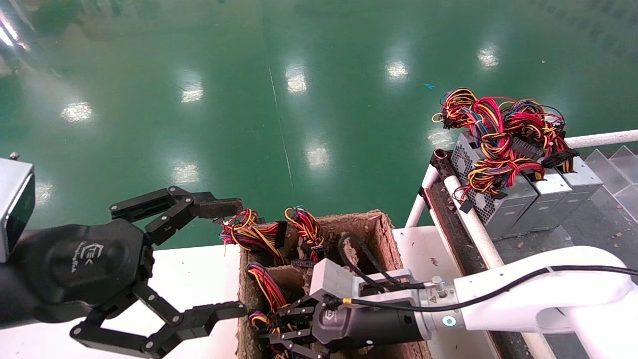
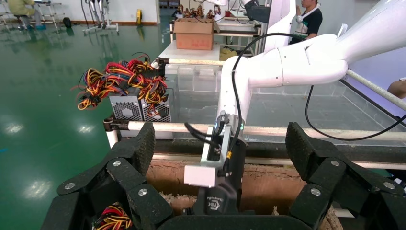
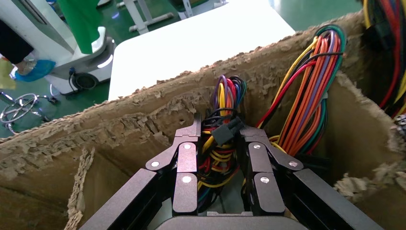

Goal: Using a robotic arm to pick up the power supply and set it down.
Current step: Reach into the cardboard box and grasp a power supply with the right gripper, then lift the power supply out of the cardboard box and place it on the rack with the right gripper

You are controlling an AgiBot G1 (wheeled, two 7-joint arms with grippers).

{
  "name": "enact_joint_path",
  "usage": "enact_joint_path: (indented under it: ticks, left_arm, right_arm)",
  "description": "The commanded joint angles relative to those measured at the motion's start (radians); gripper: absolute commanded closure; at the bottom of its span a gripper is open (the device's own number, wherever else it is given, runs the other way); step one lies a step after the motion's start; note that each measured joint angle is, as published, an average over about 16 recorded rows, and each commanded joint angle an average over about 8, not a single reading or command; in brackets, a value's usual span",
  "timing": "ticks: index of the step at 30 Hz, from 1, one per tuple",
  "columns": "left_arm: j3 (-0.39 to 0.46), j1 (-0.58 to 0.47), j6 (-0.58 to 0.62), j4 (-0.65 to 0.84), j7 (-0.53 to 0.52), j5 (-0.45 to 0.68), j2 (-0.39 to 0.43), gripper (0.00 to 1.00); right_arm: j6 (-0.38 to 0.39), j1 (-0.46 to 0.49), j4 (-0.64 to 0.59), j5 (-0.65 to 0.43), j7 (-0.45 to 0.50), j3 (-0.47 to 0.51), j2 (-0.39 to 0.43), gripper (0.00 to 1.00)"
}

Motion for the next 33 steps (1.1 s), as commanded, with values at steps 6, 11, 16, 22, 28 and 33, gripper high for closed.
enact_joint_path:
  ticks: [6, 11, 16, 22, 28, 33]
  left_arm:
    - [0.0, 0.0, 0.0, 0.0, 0.0, 0.0, 0.0, 0.0]
    - [0.0, 0.0, 0.0, 0.0, 0.0, 0.0, 0.0, 0.0]
    - [0.0, 0.0, 0.0, 0.0, 0.0, 0.0, 0.0, 0.0]
    - [0.0, 0.0, 0.0, 0.0, 0.0, 0.0, 0.0, 0.0]
    - [0.0, 0.0, 0.0, 0.0, 0.0, 0.0, 0.0, 0.0]
    - [0.0, 0.0, 0.0, 0.0, 0.0, 0.0, 0.0, 0.0]
  right_arm:
    - [-0.023, -0.015, 0.018, 0.053, -0.041, 0.034, 0.03, 1.0]
    - [-0.046, -0.023, 0.056, 0.109, -0.046, 0.07, 0.066, 1.0]
    - [-0.075, -0.03, 0.11, 0.198, -0.028, 0.126, 0.121, 1.0]
    - [-0.097, -0.031, 0.2, 0.315, 0.007, 0.207, 0.21, 1.0]
    - [-0.071, -0.046, 0.316, 0.412, 0.041, 0.296, 0.321, 1.0]
    - [-0.034, -0.075, 0.379, 0.467, 0.045, 0.371, 0.423, 1.0]
